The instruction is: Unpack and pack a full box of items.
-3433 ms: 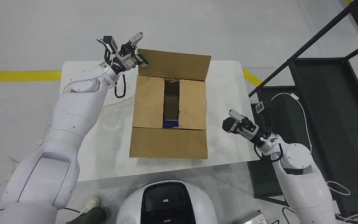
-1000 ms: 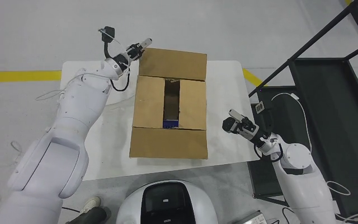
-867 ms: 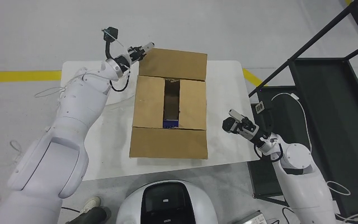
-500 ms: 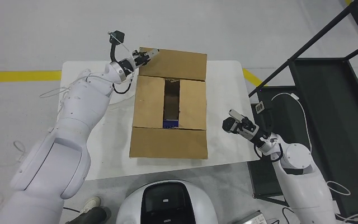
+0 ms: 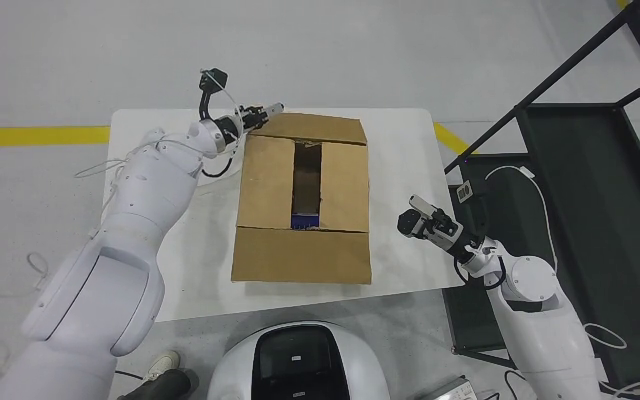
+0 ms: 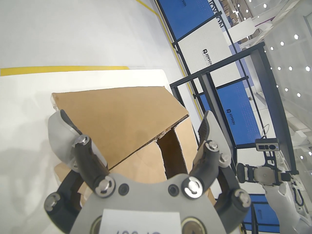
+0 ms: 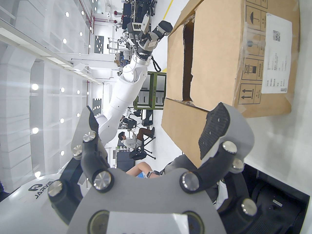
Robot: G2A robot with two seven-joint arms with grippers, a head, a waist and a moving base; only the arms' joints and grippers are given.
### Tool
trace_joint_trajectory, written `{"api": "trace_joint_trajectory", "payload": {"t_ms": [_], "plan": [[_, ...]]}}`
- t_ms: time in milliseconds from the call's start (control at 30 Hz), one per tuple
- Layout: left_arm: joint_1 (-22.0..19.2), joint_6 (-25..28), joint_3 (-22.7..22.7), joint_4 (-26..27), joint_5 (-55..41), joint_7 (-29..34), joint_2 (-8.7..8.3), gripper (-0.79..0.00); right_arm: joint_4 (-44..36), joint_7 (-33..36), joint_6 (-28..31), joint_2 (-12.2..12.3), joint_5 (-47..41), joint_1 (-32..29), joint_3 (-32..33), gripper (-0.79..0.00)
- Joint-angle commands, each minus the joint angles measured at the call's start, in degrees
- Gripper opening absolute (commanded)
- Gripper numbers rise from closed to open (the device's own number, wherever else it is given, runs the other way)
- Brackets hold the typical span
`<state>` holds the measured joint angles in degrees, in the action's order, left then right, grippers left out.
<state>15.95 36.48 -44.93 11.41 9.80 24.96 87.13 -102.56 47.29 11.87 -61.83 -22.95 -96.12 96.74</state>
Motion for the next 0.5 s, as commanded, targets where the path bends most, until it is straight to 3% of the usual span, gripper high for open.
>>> {"api": "trace_joint_trajectory", "payload": {"t_ms": [0, 467], "plan": [[-0.19, -0.41, -0.44, -0.04, -0.74, 1.76, -0.06, 0.0, 0.0, 0.0, 0.0, 0.0, -0.01, 0.0, 0.0, 0.0], [-0.74, -3.65, -2.7, -0.4, -2.96, 13.3, -1.39, 0.0, 0.0, 0.0, 0.0, 0.0, -0.01, 0.0, 0.0, 0.0]]}}
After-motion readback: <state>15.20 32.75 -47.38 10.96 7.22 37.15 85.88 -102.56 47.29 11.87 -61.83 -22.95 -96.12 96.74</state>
